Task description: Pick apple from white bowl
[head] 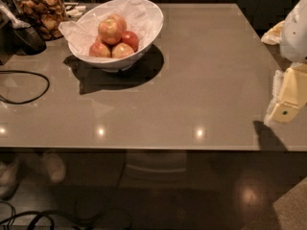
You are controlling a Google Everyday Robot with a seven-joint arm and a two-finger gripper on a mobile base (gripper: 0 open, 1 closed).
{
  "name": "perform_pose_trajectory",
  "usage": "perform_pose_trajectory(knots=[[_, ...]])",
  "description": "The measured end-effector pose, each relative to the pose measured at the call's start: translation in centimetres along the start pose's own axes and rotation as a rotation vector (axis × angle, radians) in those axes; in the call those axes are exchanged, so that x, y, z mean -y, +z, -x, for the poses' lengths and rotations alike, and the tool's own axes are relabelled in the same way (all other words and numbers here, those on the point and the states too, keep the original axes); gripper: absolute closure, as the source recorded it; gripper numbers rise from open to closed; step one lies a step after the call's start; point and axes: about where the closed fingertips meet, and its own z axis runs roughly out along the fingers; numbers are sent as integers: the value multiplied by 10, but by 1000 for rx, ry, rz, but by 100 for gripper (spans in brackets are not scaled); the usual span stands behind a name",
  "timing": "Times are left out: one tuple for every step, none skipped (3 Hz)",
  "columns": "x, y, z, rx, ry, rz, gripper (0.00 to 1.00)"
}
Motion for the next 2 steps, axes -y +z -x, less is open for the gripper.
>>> perform_pose_trajectory(knots=[[0, 0, 0, 0, 0, 0, 0], [27, -15, 28, 89, 25, -46, 0]])
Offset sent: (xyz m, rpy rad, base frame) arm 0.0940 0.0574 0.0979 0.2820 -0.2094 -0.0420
